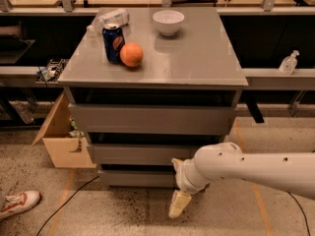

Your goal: Open bottom drawer

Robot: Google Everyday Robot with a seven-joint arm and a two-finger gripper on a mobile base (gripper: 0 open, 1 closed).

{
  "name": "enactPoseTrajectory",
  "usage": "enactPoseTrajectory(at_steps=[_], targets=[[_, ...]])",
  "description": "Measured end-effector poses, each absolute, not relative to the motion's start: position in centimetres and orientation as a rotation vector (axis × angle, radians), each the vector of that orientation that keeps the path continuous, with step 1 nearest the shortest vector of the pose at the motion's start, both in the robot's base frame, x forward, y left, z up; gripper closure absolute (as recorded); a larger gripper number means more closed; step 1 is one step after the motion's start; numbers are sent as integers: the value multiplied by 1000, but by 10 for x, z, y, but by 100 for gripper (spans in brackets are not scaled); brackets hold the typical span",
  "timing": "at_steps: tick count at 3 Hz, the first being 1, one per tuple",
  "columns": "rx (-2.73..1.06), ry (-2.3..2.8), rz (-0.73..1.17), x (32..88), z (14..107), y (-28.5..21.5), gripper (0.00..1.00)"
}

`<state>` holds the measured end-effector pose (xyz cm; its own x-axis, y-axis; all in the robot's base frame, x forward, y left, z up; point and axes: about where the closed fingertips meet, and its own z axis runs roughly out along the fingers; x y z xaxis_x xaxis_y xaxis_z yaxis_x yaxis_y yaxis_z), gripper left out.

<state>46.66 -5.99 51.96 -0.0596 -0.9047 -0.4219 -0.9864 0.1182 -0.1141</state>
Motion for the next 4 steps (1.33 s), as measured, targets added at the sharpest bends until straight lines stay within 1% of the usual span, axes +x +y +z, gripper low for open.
enactPoseTrajectory(at_steps=[2,3,4], targets=[[-1872,1917,349,495,444,-61,0],[-1887,1861,384,492,395,-67,0],[-1888,1860,384,492,394,-66,0]])
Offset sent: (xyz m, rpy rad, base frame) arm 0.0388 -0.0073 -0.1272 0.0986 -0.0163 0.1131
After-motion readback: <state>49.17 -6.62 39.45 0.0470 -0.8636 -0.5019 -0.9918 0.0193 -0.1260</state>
